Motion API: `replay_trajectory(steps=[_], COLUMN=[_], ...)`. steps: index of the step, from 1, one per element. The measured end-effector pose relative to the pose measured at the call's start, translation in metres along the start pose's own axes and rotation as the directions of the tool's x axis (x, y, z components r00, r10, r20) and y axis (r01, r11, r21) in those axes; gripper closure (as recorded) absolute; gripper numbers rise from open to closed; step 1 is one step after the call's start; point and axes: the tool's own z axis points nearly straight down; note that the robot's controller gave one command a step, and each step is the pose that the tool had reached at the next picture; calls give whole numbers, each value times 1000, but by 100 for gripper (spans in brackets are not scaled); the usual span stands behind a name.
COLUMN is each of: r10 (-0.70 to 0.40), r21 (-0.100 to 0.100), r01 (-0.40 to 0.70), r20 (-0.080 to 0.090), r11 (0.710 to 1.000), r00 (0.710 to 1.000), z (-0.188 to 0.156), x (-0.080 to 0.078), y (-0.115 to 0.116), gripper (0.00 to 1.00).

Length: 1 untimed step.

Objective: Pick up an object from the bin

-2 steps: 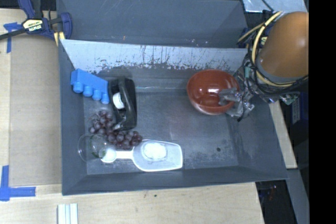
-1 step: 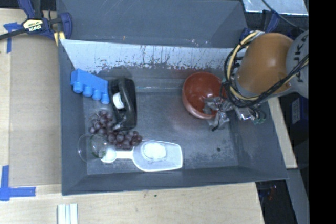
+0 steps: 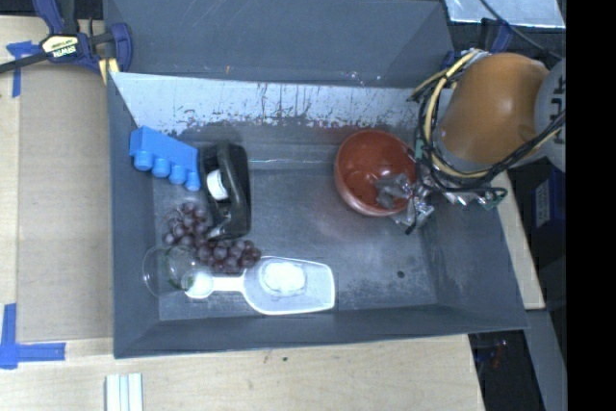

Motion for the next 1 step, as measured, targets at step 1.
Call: replay_trajectory(steps=[1], r10=[54], r21=[-12], r01=[-54], r20=[-8], r11=[998], r00=[999], z=[-58], x=[8], y=[14], gripper=[100])
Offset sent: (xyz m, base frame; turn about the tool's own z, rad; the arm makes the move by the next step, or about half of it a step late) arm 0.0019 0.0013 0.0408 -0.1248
